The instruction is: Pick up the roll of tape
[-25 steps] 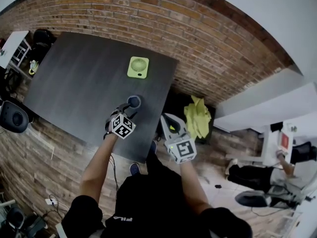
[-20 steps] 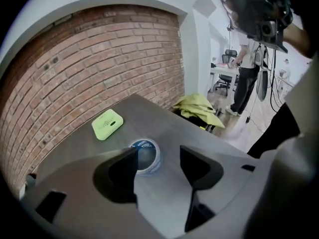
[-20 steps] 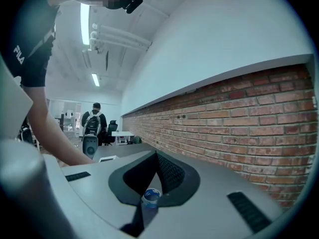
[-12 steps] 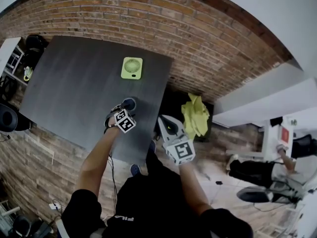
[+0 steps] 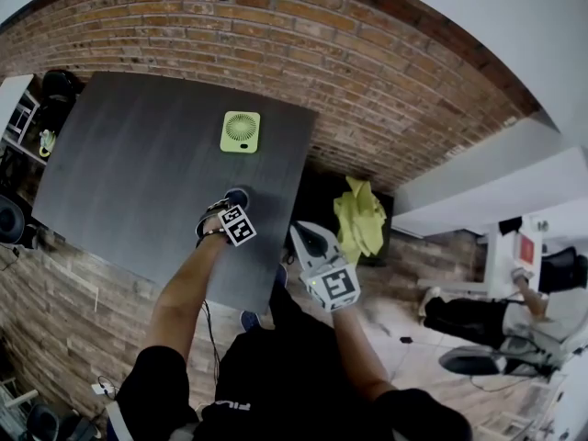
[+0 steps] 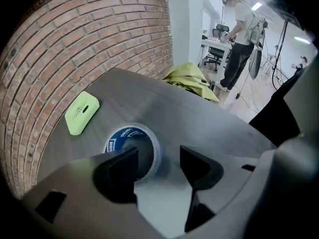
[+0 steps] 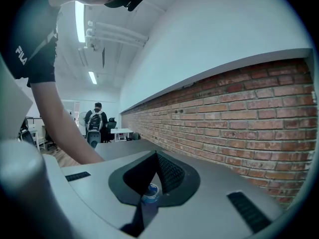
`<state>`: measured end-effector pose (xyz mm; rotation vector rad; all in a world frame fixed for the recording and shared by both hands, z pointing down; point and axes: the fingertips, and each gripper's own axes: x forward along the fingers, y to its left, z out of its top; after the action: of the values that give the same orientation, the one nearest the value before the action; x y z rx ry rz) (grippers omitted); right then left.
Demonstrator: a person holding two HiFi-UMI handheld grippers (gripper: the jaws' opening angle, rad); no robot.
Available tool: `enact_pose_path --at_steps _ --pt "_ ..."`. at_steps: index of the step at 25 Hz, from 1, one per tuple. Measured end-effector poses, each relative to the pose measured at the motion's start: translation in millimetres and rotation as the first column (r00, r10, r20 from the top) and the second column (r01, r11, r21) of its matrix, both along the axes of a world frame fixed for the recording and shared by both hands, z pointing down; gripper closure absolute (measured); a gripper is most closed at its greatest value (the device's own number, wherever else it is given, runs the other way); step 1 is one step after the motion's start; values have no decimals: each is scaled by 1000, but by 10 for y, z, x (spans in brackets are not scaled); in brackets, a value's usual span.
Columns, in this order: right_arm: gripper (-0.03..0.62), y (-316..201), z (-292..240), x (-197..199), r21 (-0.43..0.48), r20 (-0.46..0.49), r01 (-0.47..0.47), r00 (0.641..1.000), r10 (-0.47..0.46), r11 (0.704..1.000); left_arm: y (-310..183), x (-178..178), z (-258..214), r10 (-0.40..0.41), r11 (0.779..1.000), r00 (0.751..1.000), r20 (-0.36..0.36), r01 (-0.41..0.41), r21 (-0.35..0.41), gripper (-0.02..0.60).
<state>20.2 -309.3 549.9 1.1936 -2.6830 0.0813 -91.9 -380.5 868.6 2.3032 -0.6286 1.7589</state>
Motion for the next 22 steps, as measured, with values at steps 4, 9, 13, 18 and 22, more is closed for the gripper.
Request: enact_pose_path --at_steps 4,9,13,18,22 --pt "588 7 20 2 -11 -3 -1 1000 1 1000 34 6 115 20 998 1000 16 -19 -62 336" --pt "588 33 86 47 -27 -20 3 1000 -4 1000 -7 -6 160 39 998 998 44 -37 -52 337" --pt "588 22 146 62 -44 8 -18 1000 19 999 -94 -30 119 8 998 1000 21 -7 -61 456" --pt "588 22 137 59 -59 11 -23 1000 24 998 -106 -40 117 10 998 999 36 -7 -69 483" --pt "588 5 117 99 -49 22 -30 999 31 998 -101 -39 121 33 997 998 54 -29 -64 491"
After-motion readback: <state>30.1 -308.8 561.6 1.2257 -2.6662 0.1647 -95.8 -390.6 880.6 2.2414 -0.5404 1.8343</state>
